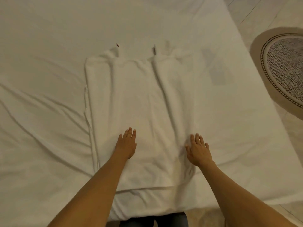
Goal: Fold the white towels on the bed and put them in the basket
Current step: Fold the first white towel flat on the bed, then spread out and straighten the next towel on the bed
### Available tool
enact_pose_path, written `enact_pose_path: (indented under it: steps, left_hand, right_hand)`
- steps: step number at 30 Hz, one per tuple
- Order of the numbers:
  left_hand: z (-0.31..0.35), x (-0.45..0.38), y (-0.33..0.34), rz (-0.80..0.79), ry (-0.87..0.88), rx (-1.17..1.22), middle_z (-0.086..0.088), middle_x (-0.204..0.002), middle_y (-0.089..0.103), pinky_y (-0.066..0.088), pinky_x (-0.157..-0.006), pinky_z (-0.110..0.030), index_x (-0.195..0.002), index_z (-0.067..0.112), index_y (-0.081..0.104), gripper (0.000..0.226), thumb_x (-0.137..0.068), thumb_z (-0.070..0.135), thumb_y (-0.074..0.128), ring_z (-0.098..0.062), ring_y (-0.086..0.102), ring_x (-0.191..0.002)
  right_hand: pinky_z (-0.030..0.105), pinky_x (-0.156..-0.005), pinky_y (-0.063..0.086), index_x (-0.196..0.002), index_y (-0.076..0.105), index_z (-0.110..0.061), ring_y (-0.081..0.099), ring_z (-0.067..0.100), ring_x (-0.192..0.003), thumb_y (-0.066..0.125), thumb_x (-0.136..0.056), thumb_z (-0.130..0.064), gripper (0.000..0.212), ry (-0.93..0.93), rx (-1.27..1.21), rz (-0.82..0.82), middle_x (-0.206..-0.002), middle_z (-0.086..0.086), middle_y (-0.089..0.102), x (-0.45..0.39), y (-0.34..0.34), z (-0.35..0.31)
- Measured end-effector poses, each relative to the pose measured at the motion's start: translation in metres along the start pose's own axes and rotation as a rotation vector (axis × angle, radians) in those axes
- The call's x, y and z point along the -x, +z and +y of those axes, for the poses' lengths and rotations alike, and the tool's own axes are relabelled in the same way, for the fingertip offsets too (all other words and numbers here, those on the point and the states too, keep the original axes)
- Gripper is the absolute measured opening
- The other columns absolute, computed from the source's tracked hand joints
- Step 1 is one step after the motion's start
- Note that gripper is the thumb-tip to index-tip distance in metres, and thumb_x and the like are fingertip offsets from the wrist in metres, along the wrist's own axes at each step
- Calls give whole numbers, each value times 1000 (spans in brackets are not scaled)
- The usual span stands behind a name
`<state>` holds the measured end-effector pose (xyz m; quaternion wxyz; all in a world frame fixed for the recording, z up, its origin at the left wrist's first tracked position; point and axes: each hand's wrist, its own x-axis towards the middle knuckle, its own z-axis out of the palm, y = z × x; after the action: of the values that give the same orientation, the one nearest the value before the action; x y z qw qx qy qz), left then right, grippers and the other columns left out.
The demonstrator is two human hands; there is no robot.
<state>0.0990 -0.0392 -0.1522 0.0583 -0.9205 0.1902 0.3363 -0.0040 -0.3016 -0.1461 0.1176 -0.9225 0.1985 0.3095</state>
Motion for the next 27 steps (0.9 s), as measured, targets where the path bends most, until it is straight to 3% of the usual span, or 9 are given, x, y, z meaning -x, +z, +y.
enact_pose_path:
  steps: [11, 17, 22, 27]
  left_hand:
    - [89, -138, -90, 146, 204, -89, -13, -159, -11, 9, -119, -41, -150, 6, -5, 61, -103, 34, 22, -24, -4, -148]
    - [128, -212, -138, 261, 238, -70, -13, -159, -9, 8, -119, -40, -150, 5, -1, 63, -103, 37, 25, -24, -4, -148]
    - [169, -266, -159, 317, 303, -62, -14, -158, -11, 4, -120, -39, -150, 4, -3, 66, -102, 41, 23, -25, -7, -148]
    - [206, -312, -152, 283, 221, 78, -18, -157, -13, -2, -120, -44, -149, 3, -8, 76, -99, 51, 22, -30, -12, -146]
  right_hand:
    - [43, -119, 7, -150, -1, -9, -5, 24, -147, 20, -101, -39, 62, 95, -254, 118, -159, 10, -5, -94, -33, 13]
    - [40, -119, -4, -150, -5, -13, -13, 18, -146, 19, -98, -50, 69, 132, -403, 139, -159, 5, -12, -130, -15, 10]
    - [34, -118, -10, -150, -8, -20, -20, 5, -140, 1, -84, -64, 80, 160, -448, 345, -158, -2, -13, -151, 19, 6]
    - [28, -116, -9, -151, 10, -20, -3, 7, -145, 9, -91, -62, 73, 182, -425, 527, -159, -2, 8, -167, 48, 3]
